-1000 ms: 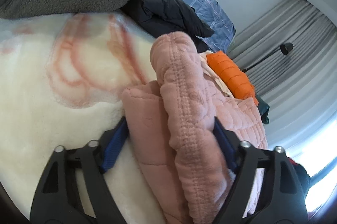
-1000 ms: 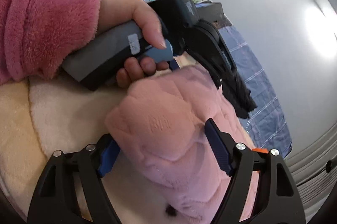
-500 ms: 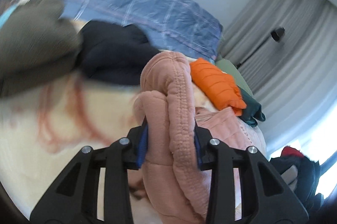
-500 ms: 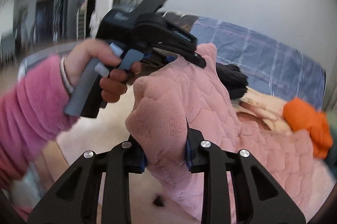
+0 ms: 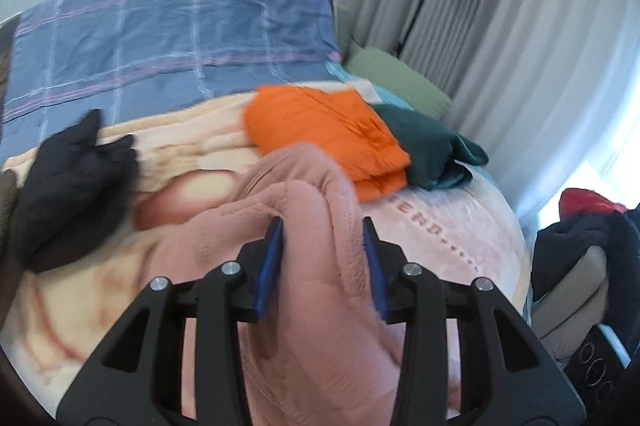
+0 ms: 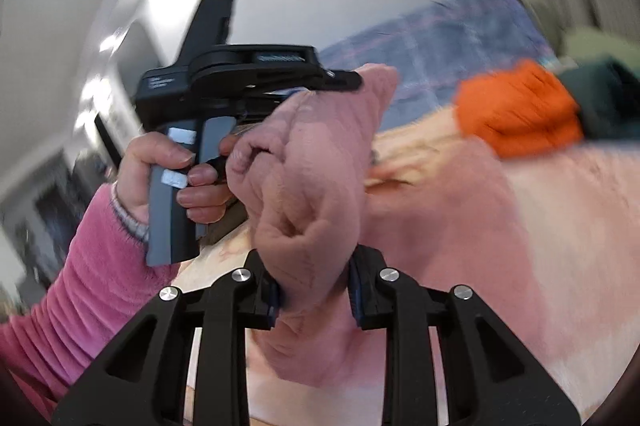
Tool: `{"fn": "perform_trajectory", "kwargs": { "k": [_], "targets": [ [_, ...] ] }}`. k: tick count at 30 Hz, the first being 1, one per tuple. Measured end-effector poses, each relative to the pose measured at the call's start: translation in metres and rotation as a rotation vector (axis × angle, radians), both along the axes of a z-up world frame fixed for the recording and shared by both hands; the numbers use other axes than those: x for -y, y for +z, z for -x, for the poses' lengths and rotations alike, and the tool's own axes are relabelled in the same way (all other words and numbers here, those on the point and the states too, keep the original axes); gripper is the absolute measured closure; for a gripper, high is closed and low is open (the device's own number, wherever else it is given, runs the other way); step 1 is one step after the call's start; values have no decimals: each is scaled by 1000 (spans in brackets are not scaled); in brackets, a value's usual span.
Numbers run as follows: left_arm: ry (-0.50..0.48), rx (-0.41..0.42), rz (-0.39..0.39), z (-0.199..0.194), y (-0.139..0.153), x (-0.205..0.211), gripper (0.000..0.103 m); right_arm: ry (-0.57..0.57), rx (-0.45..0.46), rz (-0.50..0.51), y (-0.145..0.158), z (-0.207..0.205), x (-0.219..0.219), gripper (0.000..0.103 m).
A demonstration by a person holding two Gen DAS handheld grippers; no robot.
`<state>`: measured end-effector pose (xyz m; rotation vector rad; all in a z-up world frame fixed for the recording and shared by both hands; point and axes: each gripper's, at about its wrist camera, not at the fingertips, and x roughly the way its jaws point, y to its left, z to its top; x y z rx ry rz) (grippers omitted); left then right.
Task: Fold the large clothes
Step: 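Grasp the jacket fold with the right tool and lift it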
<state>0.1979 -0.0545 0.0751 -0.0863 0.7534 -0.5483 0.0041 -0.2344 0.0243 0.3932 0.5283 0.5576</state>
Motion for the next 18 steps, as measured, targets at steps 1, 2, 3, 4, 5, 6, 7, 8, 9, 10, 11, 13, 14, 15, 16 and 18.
{"fn": "perform_trajectory", "kwargs": {
  "k": [1, 2, 3, 4, 5, 6, 7, 8, 9, 10, 11, 13, 14, 15, 16, 18],
  "targets": [
    [-15, -24, -2, -8, -9, 19, 64, -28, -60, -32, -16, -5, 18, 76],
    [-23, -37, -2, -12, -17, 27, 64, -49, -104, -53, -27, -6, 28, 76],
    [-41, -68, -1, -19, -31, 42, 64, -63, -143, -71, -37, -7, 36, 76],
    [-59, -102, 6, -24, -45, 53, 65, -78, -206, -104, -56, -8, 48, 76],
    [-74, -131, 10, -27, -56, 59, 65, -78, -246, -136, -69, -9, 55, 76],
    [-89, -160, 5, -29, -70, 65, 65, -71, -267, -158, -78, -8, 60, 76],
    [-98, -169, -5, -29, -81, 70, 65, -59, -286, -177, -87, -6, 62, 76],
    [-102, -156, -7, -25, -82, 70, 65, -52, -284, -180, -89, -5, 62, 76],
    [-106, -145, -1, -20, -81, 67, 65, -46, -275, -177, -89, -6, 61, 76],
    [-114, -125, 12, -15, -74, 63, 65, -39, -258, -158, -86, -5, 58, 76],
    [-115, -94, 13, -9, -65, 54, 65, -34, -249, -150, -83, -8, 60, 76],
    [-94, -46, -14, 0, -51, 40, 65, -23, -240, -144, -81, -11, 58, 76],
    [-80, -23, -33, 3, -46, 34, 65, -20, -240, -148, -83, -12, 60, 76],
    [-68, -4, -49, 6, -42, 26, 65, -16, -242, -154, -84, -14, 61, 76],
    [-59, 7, -64, 10, -41, 18, 65, -12, -246, -163, -85, -13, 63, 76],
    [-56, 10, -97, 14, -47, 9, 65, -11, -249, -168, -87, -23, 71, 75]
  ]
}}
